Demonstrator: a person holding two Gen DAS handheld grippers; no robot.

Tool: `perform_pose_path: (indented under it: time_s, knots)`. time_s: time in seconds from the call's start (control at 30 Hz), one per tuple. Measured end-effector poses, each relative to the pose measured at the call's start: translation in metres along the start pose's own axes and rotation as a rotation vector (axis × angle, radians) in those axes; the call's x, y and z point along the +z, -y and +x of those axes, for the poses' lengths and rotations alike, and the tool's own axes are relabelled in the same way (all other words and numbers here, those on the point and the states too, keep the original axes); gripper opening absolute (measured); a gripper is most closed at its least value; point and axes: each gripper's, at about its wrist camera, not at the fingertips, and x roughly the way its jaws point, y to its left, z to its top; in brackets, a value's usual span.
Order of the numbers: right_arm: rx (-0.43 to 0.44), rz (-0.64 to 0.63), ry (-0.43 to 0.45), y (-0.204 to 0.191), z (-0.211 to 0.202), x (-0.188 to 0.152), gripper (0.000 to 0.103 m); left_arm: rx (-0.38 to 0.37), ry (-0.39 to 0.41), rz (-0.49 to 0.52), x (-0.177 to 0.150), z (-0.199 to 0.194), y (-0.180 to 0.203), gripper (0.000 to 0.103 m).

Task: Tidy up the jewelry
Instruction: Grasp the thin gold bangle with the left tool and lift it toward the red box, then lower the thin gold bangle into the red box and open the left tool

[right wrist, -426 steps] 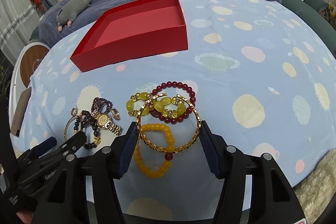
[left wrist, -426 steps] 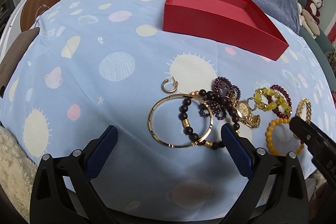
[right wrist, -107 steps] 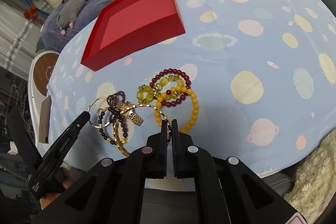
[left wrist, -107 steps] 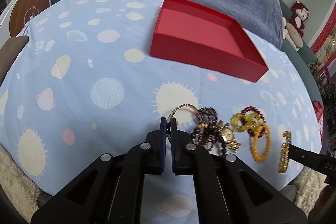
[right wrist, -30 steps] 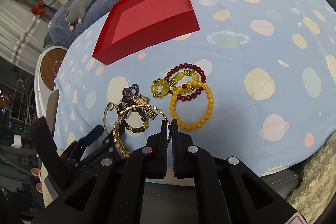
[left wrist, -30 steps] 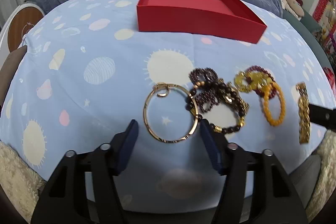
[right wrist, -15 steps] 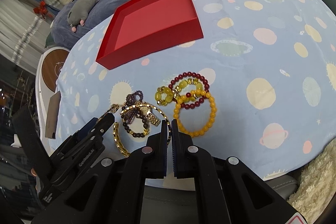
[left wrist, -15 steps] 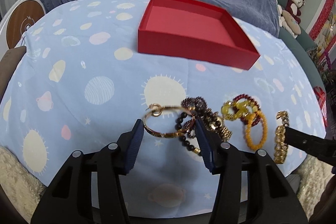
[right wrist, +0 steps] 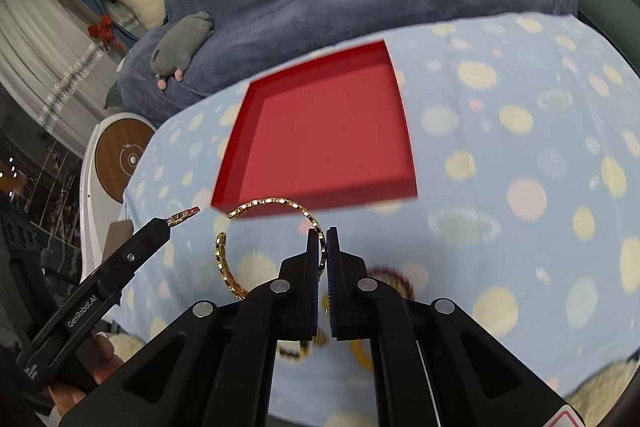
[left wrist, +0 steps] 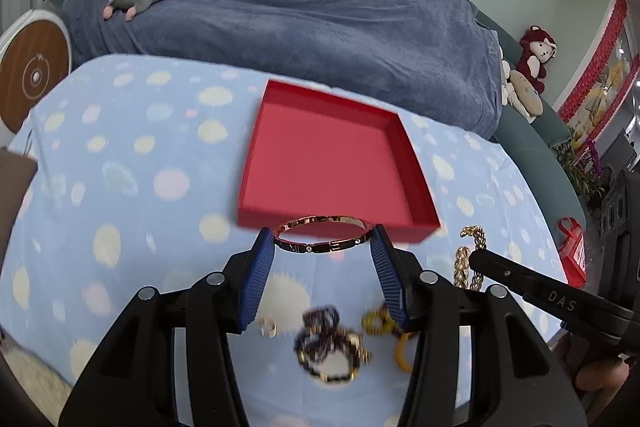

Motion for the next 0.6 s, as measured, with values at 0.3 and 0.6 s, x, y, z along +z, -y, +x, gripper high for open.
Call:
perform_pose_path:
  time_s: [0.3,0.6]
  knots:
    - [-0.036,-0.027,-0.015,0.001,0.081,0.098,0.005,0.011,-0.005,0.034,0.084,0.091,0.007,0.048]
    - [-0.116,-0.006,-0.081,0.022,0.172,0.159,0.005,0.058,-0.08,0.044,0.131,0.193,0.006,0.048]
